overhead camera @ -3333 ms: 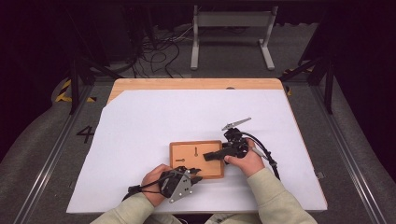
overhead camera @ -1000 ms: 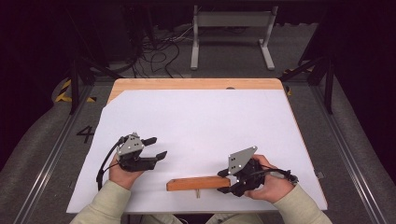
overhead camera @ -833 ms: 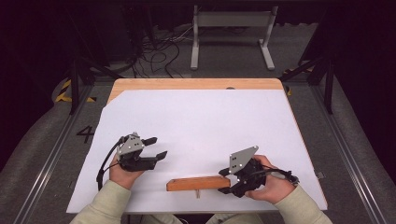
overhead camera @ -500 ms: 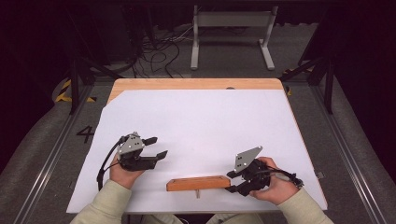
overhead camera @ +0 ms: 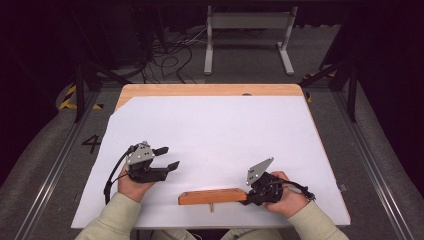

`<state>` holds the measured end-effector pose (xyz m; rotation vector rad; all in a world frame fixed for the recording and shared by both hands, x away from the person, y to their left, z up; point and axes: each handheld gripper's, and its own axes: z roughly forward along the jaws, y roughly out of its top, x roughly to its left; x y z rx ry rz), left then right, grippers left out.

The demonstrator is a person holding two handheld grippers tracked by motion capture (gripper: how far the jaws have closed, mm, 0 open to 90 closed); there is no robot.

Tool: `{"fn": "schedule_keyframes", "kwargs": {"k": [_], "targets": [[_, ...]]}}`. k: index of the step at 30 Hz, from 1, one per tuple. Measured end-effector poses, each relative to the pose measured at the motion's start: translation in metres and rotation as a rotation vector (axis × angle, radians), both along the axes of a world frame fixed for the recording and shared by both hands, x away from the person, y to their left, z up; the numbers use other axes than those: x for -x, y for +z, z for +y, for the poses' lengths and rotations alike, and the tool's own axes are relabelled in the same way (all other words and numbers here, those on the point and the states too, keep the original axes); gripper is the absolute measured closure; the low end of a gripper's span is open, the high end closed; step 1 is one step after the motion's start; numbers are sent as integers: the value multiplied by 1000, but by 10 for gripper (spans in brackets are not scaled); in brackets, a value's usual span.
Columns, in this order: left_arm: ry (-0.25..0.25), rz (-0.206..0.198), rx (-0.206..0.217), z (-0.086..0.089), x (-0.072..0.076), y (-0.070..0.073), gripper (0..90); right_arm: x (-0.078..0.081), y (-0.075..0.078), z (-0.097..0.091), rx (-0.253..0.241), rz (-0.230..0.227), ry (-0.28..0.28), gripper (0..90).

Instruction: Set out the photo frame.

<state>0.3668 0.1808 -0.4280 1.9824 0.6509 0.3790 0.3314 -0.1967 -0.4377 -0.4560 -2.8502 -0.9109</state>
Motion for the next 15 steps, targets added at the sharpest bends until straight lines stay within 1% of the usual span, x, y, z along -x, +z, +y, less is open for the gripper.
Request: {"fn": "schedule_keyframes", "kwargs": {"k": [3,4,6,7,8,9,10,14,15], "targets": [[-6,-6,4,0,0,0,342,-1,-2,1,-7,6,-2,900],[-9,-9,3,0,0,0,338,-2,-3,1,-7,2,-13,900],[-8,-15,6,0,1,0,335,-4,-3,0,-18,-4,-41,900],[-8,-12,5,0,2,-1,334,-6,-2,-1,-25,-6,-58,900],[-5,-13,0,1,2,-2,333,-10,-2,-2,-41,-12,-93,900],[-2,-8,3,2,2,-2,333,-12,-2,-2,-50,-9,-116,900],[-2,-8,3,2,2,-2,332,-12,-2,-2,-50,-9,-116,900],[7,-8,6,4,3,-3,331,-21,-4,1,-68,-13,-180,900],[9,-7,4,4,4,-4,331,-22,-4,2,-73,-13,-188,900]]}}
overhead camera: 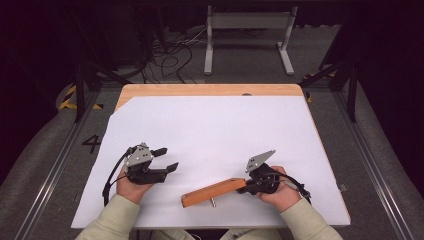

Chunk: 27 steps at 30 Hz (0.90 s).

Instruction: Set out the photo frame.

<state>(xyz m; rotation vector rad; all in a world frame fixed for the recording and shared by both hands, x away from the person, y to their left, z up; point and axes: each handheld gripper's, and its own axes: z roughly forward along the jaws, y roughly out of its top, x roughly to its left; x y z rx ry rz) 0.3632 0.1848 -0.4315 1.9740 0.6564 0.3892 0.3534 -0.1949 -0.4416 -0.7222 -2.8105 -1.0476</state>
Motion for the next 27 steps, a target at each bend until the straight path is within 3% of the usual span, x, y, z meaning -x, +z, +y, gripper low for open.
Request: {"fn": "schedule_keyframes", "kwargs": {"k": [4,11,27], "targets": [[4,2,-2,1,0,-1,331,-12,-1,3,-37,6,-52,900],[9,7,-5,2,0,-2,331,-28,-2,11,-64,6,-86,900],[19,26,-8,3,-3,-4,328,-63,3,45,-57,-27,-106,900]]}}
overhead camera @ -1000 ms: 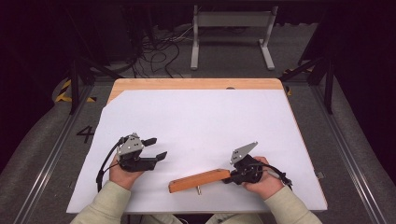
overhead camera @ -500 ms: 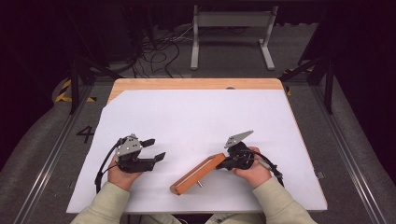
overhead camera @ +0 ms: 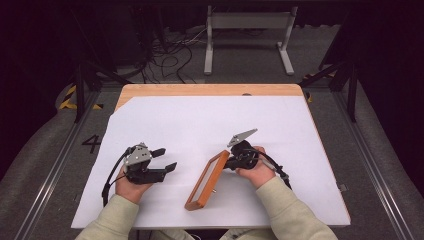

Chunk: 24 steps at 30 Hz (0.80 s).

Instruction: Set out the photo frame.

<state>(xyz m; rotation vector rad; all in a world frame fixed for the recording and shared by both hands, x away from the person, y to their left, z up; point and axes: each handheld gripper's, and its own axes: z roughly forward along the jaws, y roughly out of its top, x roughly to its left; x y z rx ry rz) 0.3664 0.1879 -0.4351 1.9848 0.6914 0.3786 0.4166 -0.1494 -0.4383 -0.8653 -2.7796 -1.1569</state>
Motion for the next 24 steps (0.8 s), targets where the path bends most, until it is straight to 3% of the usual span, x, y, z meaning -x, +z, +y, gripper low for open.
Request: {"fn": "schedule_keyframes", "kwargs": {"k": [19,24], "targets": [[28,37,-11,0,-4,-4,328,-28,-1,44,-16,-14,34,900],[27,42,4,2,-5,-3,323,-30,-1,53,-26,-31,54,900]]}}
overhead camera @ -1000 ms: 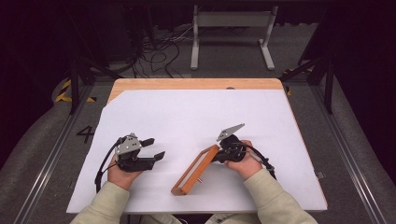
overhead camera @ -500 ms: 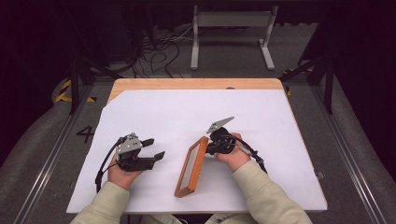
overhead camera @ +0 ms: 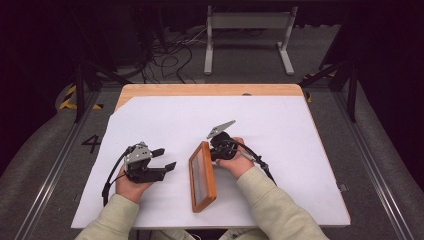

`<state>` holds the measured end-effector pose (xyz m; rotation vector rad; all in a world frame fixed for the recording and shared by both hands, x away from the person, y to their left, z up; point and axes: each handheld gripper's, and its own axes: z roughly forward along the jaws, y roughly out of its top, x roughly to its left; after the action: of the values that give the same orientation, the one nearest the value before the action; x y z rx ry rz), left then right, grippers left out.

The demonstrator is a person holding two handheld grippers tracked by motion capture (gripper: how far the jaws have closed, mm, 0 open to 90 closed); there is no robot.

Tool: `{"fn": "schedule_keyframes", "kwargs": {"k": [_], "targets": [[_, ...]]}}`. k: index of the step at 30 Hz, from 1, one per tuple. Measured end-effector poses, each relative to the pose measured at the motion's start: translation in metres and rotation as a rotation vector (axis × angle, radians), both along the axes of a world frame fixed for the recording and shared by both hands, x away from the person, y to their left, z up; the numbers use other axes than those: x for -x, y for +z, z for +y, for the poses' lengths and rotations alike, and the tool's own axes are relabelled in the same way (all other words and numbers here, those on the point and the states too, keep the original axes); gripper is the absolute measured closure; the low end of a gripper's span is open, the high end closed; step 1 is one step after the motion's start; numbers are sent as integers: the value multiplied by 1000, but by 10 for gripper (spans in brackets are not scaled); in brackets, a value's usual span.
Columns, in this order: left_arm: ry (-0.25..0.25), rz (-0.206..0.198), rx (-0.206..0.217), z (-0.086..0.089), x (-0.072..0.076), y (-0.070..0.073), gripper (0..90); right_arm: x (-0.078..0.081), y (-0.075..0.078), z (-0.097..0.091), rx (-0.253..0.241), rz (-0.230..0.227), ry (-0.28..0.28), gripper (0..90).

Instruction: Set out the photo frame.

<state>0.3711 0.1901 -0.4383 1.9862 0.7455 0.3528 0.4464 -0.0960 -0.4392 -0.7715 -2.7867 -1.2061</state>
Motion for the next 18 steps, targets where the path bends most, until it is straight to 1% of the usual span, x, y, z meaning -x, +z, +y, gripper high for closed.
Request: {"fn": "schedule_keyframes", "kwargs": {"k": [2,3,4,6,8,9,10,11,12,13,14,15,16,17,18], "targets": [[-1,4,3,1,-1,0,322,0,1,-2,-8,0,-7,900],[1,-1,1,2,-1,0,321,1,2,-4,-6,-5,-12,900],[0,5,4,2,-1,0,321,1,4,-6,-5,-10,-20,900],[3,7,7,4,-1,1,321,4,10,-11,0,-26,-40,856],[9,10,8,6,0,2,321,8,16,-17,22,-61,-65,806],[11,6,5,7,-1,2,320,9,19,-20,26,-70,-76,787],[15,8,11,7,-1,2,320,10,22,-23,27,-73,-89,770],[15,8,11,7,-1,2,319,10,22,-23,27,-73,-89,770],[17,5,4,8,-1,3,319,12,26,-27,34,-78,-108,754],[22,2,3,9,0,3,319,13,30,-30,39,-84,-122,730],[28,8,6,10,0,3,319,15,34,-34,37,-91,-135,709],[33,4,7,12,0,3,319,17,39,-39,32,-91,-148,665],[33,4,7,12,0,3,319,17,39,-39,32,-91,-148,665],[36,7,14,13,-1,4,319,19,42,-41,32,-89,-154,647],[39,9,18,13,-1,4,319,23,49,-45,27,-94,-166,592]]}}
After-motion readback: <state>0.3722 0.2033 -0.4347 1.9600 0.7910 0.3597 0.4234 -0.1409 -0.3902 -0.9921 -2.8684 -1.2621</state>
